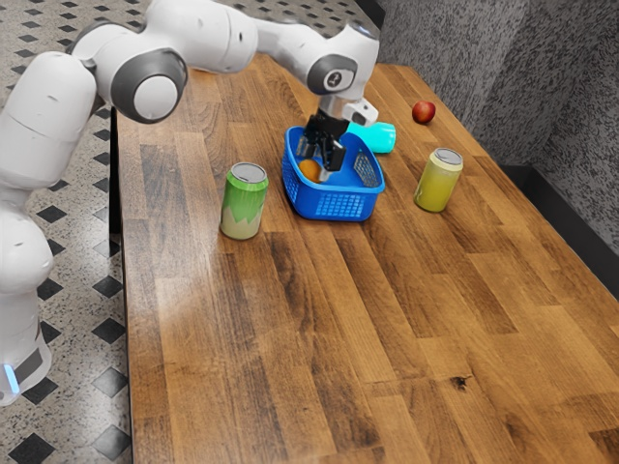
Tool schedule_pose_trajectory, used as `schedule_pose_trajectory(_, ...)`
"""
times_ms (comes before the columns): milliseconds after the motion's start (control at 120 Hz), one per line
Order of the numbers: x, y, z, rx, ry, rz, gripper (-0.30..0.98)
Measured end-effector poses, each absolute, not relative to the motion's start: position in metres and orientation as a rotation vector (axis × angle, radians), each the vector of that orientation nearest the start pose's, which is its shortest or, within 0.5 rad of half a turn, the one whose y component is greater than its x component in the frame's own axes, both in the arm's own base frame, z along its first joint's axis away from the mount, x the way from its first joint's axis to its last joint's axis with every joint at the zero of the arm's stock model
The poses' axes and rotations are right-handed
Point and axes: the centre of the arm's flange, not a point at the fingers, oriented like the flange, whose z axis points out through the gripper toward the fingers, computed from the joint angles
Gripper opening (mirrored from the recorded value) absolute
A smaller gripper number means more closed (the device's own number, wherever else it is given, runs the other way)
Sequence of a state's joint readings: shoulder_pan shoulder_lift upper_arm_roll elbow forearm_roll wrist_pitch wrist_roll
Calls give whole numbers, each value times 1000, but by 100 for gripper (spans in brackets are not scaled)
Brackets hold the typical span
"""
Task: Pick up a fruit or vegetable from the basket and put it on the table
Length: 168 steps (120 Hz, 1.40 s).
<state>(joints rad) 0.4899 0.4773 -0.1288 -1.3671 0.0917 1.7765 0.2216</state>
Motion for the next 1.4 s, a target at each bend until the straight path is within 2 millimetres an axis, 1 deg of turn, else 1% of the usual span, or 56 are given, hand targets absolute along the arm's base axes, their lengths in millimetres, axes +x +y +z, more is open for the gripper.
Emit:
schedule_pose_trajectory(267,643,265,424,-3126,-218,115,67)
schedule_pose_trajectory(400,644,264,420,-3126,-224,118,60)
schedule_pose_trajectory(517,642,263,414,-3128,-228,136,56)
schedule_pose_trajectory(608,640,262,413,-3128,-231,142,52)
schedule_pose_trajectory(692,638,262,422,-3123,-236,126,43)
schedule_pose_trajectory(750,636,261,435,-3116,-240,104,39)
schedule_pose_trajectory(808,634,259,449,-3109,-242,81,38)
schedule_pose_trajectory(858,631,256,467,-3101,-241,48,38)
schedule_pose_trajectory(908,627,252,492,-3090,-239,4,37)
schedule_pose_trajectory(975,615,247,531,-3074,-247,-60,36)
schedule_pose_trajectory(1008,608,246,547,-3066,-257,-79,35)
schedule_pose_trajectory(1042,599,252,557,-3057,-284,-81,35)
schedule_pose_trajectory(1083,586,263,564,-3047,-329,-69,35)
schedule_pose_trajectory(1117,574,274,565,-3039,-370,-50,35)
schedule_pose_trajectory(1200,545,300,559,-3027,-468,18,34)
schedule_pose_trajectory(1233,528,311,558,-3019,-516,42,34)
schedule_pose_trajectory(1292,497,337,553,-3003,-617,81,35)
schedule_pose_trajectory(1325,483,350,550,-2995,-668,99,35)
schedule_pose_trajectory(1358,473,359,547,-2991,-701,114,35)
schedule_pose_trajectory(1400,468,363,543,-2990,-719,128,34)
